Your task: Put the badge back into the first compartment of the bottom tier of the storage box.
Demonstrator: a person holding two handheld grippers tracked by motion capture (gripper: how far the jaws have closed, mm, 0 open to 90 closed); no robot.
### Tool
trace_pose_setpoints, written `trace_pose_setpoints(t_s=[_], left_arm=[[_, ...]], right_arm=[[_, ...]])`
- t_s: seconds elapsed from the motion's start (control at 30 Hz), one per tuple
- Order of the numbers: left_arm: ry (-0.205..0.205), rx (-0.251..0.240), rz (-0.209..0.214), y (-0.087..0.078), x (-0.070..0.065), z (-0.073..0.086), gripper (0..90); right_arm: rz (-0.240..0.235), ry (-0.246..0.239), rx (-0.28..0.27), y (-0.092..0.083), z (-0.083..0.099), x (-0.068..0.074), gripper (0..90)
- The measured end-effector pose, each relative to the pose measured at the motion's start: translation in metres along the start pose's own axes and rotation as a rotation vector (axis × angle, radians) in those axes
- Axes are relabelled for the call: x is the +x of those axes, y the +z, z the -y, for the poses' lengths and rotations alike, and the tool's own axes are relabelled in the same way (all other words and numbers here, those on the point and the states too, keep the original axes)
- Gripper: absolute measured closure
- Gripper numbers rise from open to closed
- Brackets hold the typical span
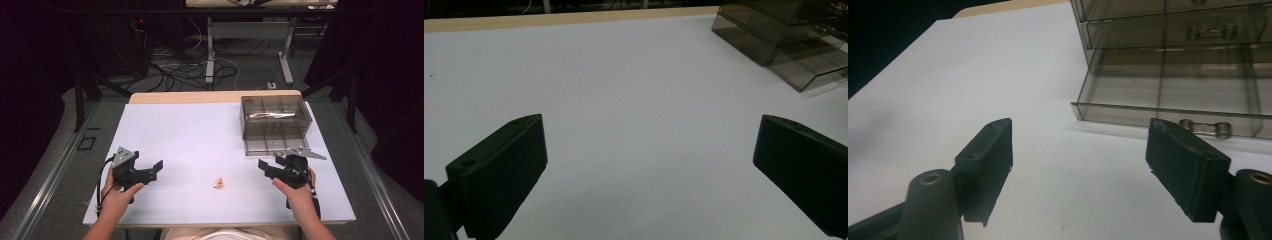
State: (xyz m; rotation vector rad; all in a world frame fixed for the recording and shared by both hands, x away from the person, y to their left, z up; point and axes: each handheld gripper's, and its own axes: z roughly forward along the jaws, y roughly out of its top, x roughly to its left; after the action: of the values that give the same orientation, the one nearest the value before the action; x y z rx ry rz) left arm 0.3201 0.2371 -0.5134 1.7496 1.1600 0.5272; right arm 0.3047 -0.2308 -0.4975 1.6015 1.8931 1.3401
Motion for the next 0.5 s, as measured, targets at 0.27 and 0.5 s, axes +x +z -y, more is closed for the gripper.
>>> trace_pose_setpoints(t_s=[0.27, 0.5], left_arm=[[-0.013, -0.001, -0.010, -0.003, 0.002, 0.001, 1.0], [-0.014, 0.003, -0.010, -0.004, 0.002, 0.002, 1.1]], right_arm=[[-0.045, 0.001, 0.041, 0.009, 0.000, 0.012, 33.3], [-0.084, 0.044, 0.092, 0.017, -0.001, 0.020, 33.6]])
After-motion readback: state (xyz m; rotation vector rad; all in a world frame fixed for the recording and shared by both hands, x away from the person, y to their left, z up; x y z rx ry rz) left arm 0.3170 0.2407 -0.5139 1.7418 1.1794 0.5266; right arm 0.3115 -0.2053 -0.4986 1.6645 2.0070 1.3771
